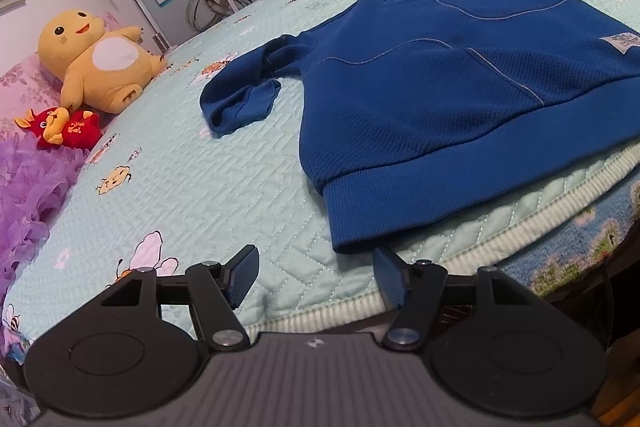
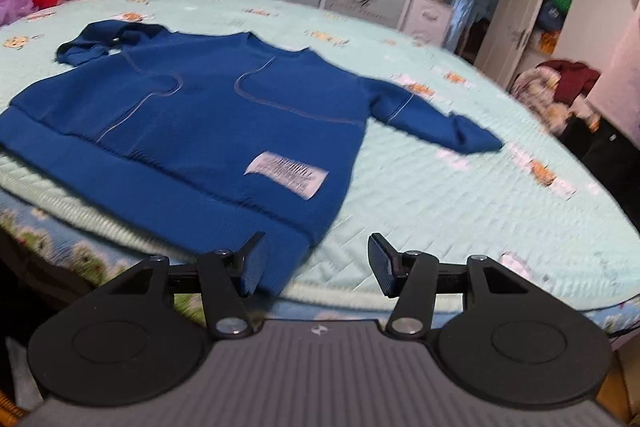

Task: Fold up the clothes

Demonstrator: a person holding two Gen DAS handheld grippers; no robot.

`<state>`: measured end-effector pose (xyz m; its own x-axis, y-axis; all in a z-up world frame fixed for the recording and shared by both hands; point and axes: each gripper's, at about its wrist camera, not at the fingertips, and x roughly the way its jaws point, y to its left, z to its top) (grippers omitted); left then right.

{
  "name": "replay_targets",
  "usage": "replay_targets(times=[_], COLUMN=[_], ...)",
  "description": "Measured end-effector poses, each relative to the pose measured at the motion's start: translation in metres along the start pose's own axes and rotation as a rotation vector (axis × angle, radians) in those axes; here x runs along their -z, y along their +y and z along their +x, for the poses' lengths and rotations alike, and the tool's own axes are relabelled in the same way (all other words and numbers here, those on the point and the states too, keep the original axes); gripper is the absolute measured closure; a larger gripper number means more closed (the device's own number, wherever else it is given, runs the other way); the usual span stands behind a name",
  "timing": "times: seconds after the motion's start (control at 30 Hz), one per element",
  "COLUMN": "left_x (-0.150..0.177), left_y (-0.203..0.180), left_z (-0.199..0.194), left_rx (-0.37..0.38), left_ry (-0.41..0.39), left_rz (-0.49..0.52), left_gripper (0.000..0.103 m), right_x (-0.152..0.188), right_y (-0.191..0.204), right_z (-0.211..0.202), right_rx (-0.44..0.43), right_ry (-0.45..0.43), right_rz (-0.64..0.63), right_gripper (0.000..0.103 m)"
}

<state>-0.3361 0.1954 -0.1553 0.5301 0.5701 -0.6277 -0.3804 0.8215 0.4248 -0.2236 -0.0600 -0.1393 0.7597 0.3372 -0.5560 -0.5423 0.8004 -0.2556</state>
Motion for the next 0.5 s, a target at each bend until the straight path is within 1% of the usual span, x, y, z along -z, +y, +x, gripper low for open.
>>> replay_targets(times=[0.03, 0.1, 0.13, 0.17, 0.27, 0.37, 0.43, 0.5], left_x=[0.0, 0.0, 0.0, 0.0, -0.001, 0.0, 0.0, 0.0], left_y=[0.0, 0.0, 0.0, -0.001, -0.003, -0.002, -0.001, -0.002], left_z=[0.0, -0.001, 0.0, 0.001, 0.001, 0.001, 0.001, 0.001], left_rx=[-0.001, 0.0, 0.0, -0.001, -0.004, -0.001, -0.001, -0.001], left_ry=[-0.001, -0.005, -0.001, 0.001, -0.001, 0.0, 0.0, 0.0], left_rz=[0.001, 0.001, 0.0, 0.001, 0.008, 0.004, 0.001, 0.002], left_gripper=[0.036, 0.035, 0.035, 0.035, 0.035, 0.034, 0.034, 0.034], right_x=[0.0, 0.003, 0.004, 0.005, 0.006, 0.006, 0.003, 0.001], right_y=[-0.001, 0.0, 0.001, 0.005, 0.018, 0.015, 0.008, 0.005], right_z=[0.0, -0.003, -0.005, -0.006, -0.002, 0.005, 0.005, 0.004], right_rx=[-0.007, -0.052, -0.077, -0.084, -0.062, -0.043, -0.021, 0.013], right_ry=[0.008, 0.016, 0.017, 0.018, 0.036, 0.066, 0.042, 0.01], right_rz=[-0.006, -0.02, -0.031, -0.054, -0.123, -0.099, -0.058, -0.048], right_gripper=[0.048, 0.047, 0.045, 0.041, 0.04, 0.04, 0.04, 0.04])
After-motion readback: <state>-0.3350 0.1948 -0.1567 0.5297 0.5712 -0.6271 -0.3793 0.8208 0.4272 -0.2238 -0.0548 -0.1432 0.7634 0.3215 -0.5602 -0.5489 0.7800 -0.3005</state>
